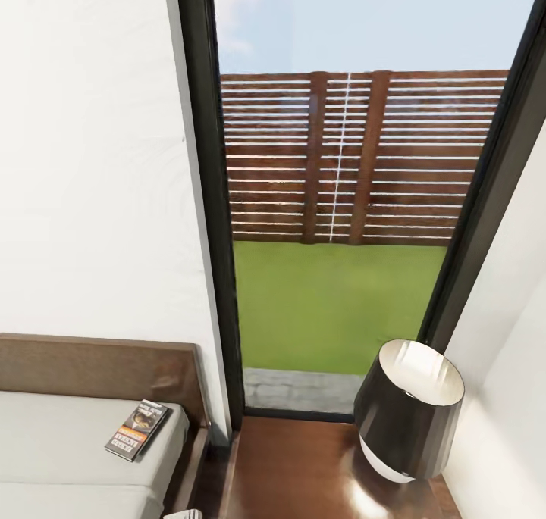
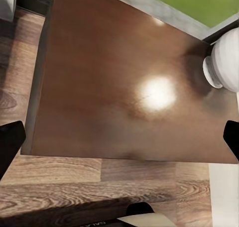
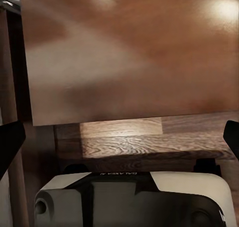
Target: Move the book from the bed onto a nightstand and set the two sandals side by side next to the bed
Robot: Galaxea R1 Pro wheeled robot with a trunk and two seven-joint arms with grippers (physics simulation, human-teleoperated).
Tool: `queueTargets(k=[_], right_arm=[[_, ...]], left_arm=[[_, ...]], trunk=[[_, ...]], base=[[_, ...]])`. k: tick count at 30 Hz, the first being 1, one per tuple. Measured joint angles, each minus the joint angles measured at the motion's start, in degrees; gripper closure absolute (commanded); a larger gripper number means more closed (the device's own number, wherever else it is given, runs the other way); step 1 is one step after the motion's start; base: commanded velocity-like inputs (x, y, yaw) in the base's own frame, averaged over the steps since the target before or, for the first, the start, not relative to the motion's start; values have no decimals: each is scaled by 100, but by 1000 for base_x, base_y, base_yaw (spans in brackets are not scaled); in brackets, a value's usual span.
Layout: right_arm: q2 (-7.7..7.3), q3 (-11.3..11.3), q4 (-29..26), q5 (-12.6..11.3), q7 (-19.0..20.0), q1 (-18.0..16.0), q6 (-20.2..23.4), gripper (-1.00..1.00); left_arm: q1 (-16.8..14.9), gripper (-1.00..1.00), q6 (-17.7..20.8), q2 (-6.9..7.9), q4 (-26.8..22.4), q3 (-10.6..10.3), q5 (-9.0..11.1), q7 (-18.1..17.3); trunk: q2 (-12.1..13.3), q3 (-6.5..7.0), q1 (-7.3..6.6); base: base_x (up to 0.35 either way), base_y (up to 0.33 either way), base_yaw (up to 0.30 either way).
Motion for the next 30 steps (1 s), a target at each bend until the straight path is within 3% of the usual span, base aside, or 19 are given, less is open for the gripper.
queueTargets(k=[14,30], right_arm=[[0,0,0,0,0,-1,0,-100],[0,0,0,0,0,-2,0,-100]], left_arm=[[0,-100,0,0,0,2,0,2],[0,-100,0,0,0,4,5,0]], trunk=[[0,0,-2],[0,0,0]], base=[[180,0,0],[27,0,0]])
